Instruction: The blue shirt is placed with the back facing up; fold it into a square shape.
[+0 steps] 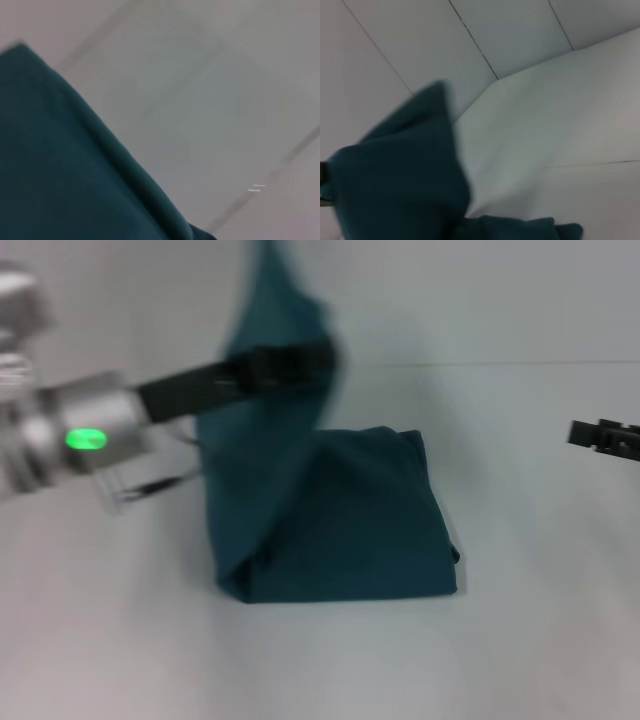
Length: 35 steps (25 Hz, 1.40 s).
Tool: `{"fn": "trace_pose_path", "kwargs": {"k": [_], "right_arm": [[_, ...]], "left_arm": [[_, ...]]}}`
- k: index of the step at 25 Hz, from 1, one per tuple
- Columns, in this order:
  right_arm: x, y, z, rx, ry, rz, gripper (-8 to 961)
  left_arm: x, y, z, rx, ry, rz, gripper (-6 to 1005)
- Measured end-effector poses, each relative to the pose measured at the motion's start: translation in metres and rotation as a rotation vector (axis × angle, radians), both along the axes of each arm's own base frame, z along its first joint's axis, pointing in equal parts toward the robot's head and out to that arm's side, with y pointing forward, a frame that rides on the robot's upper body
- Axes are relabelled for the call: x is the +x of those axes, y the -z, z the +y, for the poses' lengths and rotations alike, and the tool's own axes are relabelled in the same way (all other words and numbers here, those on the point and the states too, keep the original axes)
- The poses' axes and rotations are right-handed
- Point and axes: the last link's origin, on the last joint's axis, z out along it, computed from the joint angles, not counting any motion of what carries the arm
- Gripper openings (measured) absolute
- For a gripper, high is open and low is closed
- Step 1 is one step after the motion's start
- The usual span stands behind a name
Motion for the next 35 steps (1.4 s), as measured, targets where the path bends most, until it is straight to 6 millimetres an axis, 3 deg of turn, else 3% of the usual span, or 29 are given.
{"fn": "trace_pose_path", "kwargs": {"k": [2,6,8,11,17,22,27,35], "right_arm": [[0.004,-0.006,-0.005,-0.002,-0.010,-0.013,908],[0.013,-0.016,-0.013,-0.002,-0.011,-0.042,907],[0.017,-0.018,-0.016,-0.005,-0.010,-0.053,907],[0.022,-0.018,-0.022,-0.006,-0.005,-0.061,906],[0.024,-0.016,-0.022,-0.012,0.006,-0.059,905],[0.022,-0.013,-0.015,-0.050,0.063,-0.054,904],[0.012,-0.003,0.008,-0.132,0.179,-0.058,903],[0.000,0.037,0.043,-0.194,0.341,-0.075,902]], "left_arm": [[0.017,0.035,0.003,-0.052,0.016,-0.026,124],[0.012,0.095,-0.007,-0.102,-0.097,-0.019,133],[0.000,0.116,-0.019,-0.082,-0.169,-0.014,137],[-0.010,0.128,-0.038,-0.025,-0.192,-0.040,143],[-0.008,0.113,-0.061,0.005,-0.086,-0.164,155],[-0.012,0.096,-0.066,0.033,-0.008,-0.195,344],[-0.040,0.070,-0.057,0.127,-0.013,-0.109,620],[-0.075,0.031,-0.046,0.301,-0.029,0.063,848]]}}
